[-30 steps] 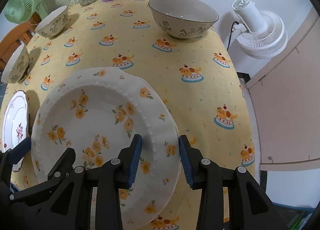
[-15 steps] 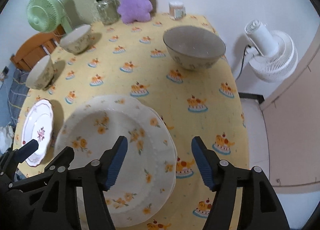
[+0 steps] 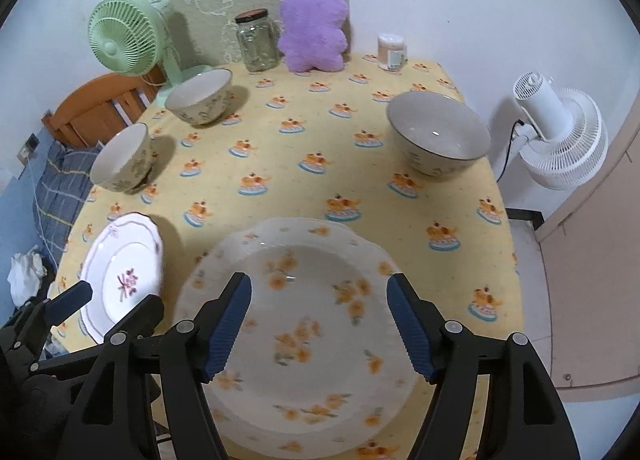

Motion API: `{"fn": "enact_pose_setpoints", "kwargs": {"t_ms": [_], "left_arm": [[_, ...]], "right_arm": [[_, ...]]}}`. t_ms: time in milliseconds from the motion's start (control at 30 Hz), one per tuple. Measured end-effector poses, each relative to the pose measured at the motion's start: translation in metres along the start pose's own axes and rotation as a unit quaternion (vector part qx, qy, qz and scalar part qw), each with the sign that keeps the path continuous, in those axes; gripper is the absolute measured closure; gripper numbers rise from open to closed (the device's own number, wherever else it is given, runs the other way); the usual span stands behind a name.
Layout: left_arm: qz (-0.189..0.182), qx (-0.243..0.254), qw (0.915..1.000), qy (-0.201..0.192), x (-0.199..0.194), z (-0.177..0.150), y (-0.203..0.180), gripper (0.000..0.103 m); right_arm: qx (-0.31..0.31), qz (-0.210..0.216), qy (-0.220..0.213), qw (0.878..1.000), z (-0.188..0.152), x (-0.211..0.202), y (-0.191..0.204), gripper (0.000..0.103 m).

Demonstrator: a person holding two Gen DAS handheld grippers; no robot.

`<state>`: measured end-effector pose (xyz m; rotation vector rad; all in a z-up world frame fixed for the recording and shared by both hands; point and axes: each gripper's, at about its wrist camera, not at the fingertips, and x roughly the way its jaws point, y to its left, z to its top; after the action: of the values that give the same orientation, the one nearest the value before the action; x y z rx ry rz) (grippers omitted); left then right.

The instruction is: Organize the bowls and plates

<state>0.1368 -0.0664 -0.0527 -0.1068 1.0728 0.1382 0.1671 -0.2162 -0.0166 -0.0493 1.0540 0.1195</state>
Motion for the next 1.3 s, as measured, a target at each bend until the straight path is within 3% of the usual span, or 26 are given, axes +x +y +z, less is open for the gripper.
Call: {"fn": "enact_pose_setpoints", "kwargs": {"t_ms": [133, 733, 1300], "left_arm": [[-0.004, 0.011, 0.9999, -0.004, 0.0, 0.006, 0.022, 0.016], [-0.028, 0.069, 0.9972, -0.008, 0.03, 0.026, 0.124, 0.02], [-0.047, 0.102, 0.9933, 0.03, 0.089, 0.022, 0.148, 0.03]], "right_arm": [[0.011, 0.014, 0.0, 1.0, 0.003, 0.001, 0.024, 0.03], [0.035, -0.03, 0.001, 0.999, 0.006, 0.031, 0.145, 0.027], [0.072, -0.06, 0.032, 0.995, -0.005, 0.089, 0.185, 0.027]]}}
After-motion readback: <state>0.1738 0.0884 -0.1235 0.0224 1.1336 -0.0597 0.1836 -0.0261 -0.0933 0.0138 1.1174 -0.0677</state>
